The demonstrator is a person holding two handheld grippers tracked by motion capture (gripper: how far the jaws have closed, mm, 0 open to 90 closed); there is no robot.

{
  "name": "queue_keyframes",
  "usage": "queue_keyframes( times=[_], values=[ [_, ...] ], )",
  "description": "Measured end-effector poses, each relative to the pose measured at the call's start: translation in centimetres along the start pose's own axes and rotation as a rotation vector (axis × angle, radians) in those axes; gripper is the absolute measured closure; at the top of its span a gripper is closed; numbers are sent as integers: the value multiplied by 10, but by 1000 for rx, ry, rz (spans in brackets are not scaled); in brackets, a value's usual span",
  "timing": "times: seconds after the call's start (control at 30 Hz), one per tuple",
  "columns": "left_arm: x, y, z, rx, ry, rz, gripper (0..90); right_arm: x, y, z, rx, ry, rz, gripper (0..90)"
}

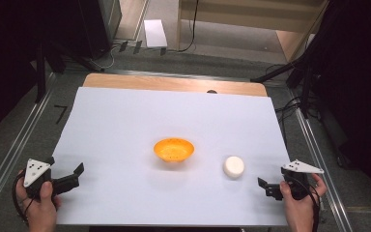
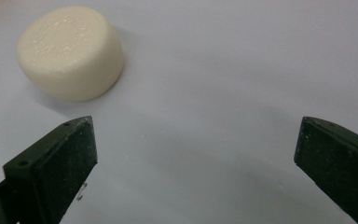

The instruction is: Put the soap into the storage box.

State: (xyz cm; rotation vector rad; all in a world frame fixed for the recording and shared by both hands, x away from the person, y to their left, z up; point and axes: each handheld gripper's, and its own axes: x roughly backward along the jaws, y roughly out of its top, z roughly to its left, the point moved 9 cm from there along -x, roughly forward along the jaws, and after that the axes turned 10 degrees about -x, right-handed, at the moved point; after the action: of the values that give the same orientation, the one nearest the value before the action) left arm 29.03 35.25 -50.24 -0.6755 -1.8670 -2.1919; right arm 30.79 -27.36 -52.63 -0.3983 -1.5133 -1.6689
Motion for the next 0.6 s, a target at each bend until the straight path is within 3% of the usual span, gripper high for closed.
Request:
queue_keyframes(
  times=[0.33,0.6],
  values=[
    [0,0,0,-2,2,-1,0,-8,5,12,51,7,97,0],
    [0,0,-1,-8,-2,0,0,-14,6,18,66,8,143,0]
  ],
)
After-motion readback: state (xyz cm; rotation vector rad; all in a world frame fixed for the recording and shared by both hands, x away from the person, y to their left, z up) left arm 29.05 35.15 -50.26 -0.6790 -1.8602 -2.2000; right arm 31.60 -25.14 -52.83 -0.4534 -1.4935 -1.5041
